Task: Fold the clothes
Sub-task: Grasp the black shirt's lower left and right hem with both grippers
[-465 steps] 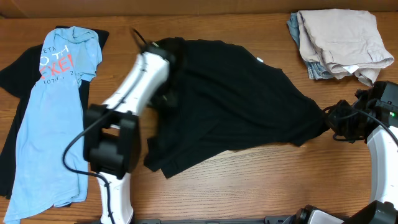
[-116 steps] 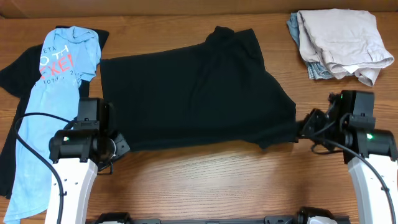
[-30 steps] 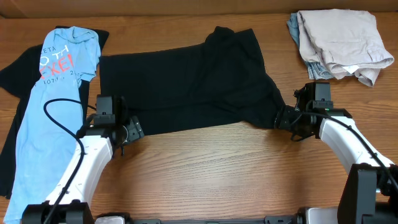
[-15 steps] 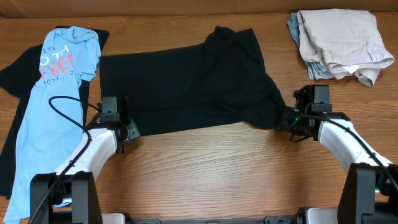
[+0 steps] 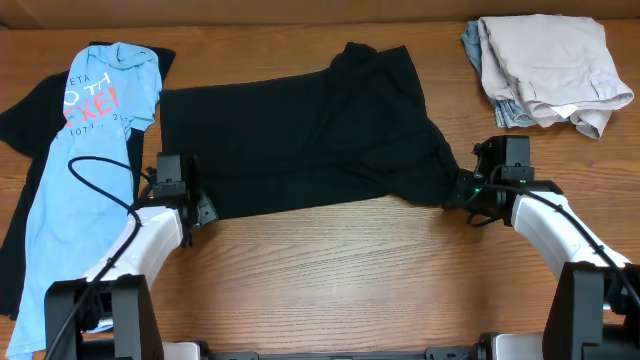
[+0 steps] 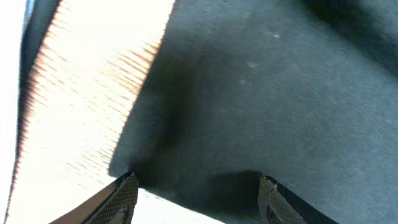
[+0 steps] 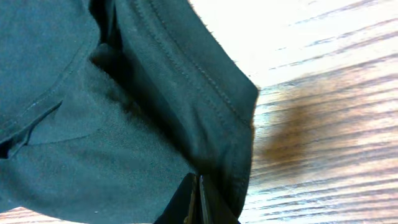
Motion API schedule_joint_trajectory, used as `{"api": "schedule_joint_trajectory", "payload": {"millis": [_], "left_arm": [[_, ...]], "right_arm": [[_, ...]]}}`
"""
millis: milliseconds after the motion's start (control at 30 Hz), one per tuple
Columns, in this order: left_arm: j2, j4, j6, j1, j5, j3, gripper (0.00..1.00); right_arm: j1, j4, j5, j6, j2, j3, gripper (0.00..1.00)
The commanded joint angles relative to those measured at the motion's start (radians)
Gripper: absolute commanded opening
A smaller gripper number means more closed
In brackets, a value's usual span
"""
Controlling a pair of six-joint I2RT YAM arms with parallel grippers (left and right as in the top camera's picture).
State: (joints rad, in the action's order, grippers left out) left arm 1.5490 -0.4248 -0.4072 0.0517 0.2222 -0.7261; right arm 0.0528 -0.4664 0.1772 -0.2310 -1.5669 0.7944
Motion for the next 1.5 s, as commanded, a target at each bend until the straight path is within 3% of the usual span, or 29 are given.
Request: {"api": "schedule_joint_trajectory", "payload": {"millis": [0,233,600,967,1033,1233,1300,1367,1467], "left_arm": [[0.006,-0.003,0.043,0.012,0.025,0.006,0.64],[0.006,-0.059,0.087,0.015,0.025,0.006,0.70],[0.006,-0.127,0.142,0.015,0.030,0.006,0.73],[0.006,-0.024,0.138,0.015,0.027,0.006,0.72],[0.006,0.002,0.138,0.015,0.027,0.006,0.64],[0.019,0.023,0.146,0.015,0.029,0.006,0.29],[0.021,0.034,0.146,0.016,0.029,0.006,0.22],[0.020,0.041,0.146,0.015,0.028,0.002,0.18],[0.020,0.016,0.146,0.015,0.028,-0.025,0.17]], "right_arm": [[0.029,-0.035,-0.020,0.004,0.019,0.019,0.04],[0.056,-0.223,-0.020,0.011,0.023,0.089,0.04],[0.071,-0.346,-0.019,-0.036,0.039,0.092,0.04],[0.134,-0.298,-0.014,-0.038,0.048,0.092,0.06],[0.132,-0.291,-0.005,-0.038,0.048,0.092,0.06],[0.132,-0.291,0.007,-0.038,0.049,0.092,0.07],[0.133,-0.288,0.007,-0.031,0.049,0.092,0.18],[0.133,-0.295,0.007,-0.030,0.049,0.098,0.47],[0.134,-0.319,0.006,-0.030,0.049,0.128,0.61]]}}
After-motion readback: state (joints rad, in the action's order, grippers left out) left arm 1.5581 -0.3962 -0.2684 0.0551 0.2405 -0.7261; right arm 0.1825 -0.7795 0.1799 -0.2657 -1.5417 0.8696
